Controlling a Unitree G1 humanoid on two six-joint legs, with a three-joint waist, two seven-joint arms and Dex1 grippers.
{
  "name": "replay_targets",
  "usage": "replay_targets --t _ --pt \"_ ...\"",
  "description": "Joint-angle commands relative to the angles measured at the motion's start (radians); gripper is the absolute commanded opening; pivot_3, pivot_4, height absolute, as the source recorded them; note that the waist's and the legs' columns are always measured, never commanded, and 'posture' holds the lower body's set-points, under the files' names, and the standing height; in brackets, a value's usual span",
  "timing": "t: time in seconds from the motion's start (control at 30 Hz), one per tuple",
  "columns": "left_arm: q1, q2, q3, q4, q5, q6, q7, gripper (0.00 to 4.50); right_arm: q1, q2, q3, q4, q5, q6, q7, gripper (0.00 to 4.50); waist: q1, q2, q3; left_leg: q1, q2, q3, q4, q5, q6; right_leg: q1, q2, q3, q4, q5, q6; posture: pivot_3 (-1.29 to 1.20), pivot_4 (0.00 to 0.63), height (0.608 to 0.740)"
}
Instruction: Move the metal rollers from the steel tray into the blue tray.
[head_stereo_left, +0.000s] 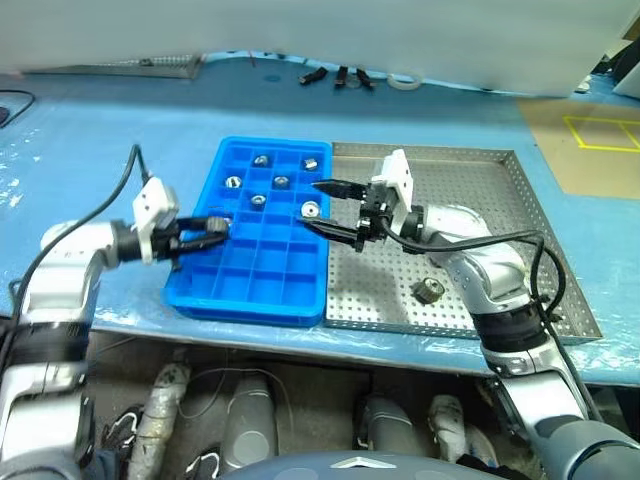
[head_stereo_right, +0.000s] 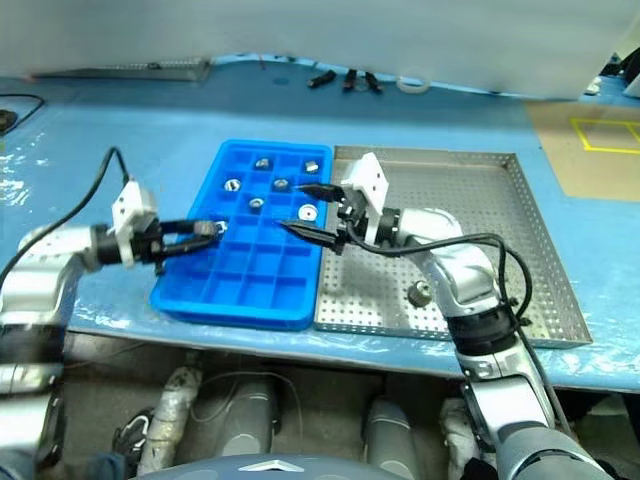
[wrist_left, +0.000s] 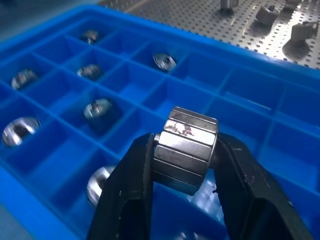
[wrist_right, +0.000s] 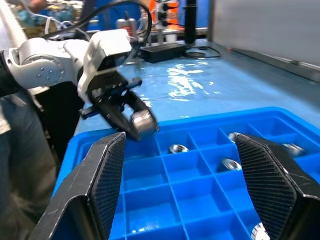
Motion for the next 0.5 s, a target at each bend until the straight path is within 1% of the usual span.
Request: replay_targets --t 0.03,0.23,0.37,0.43,0.5 --pt "0.084 0.031 0.034 -0.122 -0.032 0.016 0.043 1.36 -0.021 0.004 -0.002 -0.004 0.006 -0.027 0.038 3.69 0.011 0.0 0.0 0.0 0.0 0.0 0.0 0.001 -0.001 0.0 0.0 -0.001 0.002 -0.001 -0.001 0.26 0.15 0.74" --pt "0.17 0.048 0.032 -0.128 -0.036 0.004 0.105 1.36 -0.022 0.01 0.002 0.004 0.0 -0.023 0.063 3.69 0.027 0.0 0.0 0.003 0.001 -0.001 -0.003 0.004 -0.006 0.0 0.0 -0.001 0.006 -0.001 -0.001 0.26 0.15 0.74" --pt "0.166 0.065 0.023 -0.11 -0.059 0.029 0.112 1.36 -0.014 0.009 0.002 0.004 -0.009 -0.025 0.067 3.69 0.026 0.0 0.0 0.008 0.001 -0.001 -0.006 0.005 -0.008 0.0 0.001 0.001 0.008 -0.001 -0.001 0.25 0.15 0.74" --pt "0.153 0.076 0.009 -0.099 -0.066 0.04 0.102 2.07 -0.008 0.008 -0.001 0.001 -0.014 -0.025 0.065 3.69 0.025 0.0 0.0 0.009 0.001 -0.001 -0.007 0.006 -0.009 0.0 0.001 0.001 0.009 -0.001 -0.002 0.24 0.15 0.74" --pt "0.119 0.082 -0.003 -0.068 -0.062 0.038 0.103 2.58 0.001 0.006 -0.006 -0.007 -0.016 -0.022 0.06 3.69 0.025 0.0 0.0 0.009 0.001 -0.001 -0.007 0.006 -0.009 0.0 0.002 0.002 0.009 -0.002 -0.002 0.22 0.15 0.74"
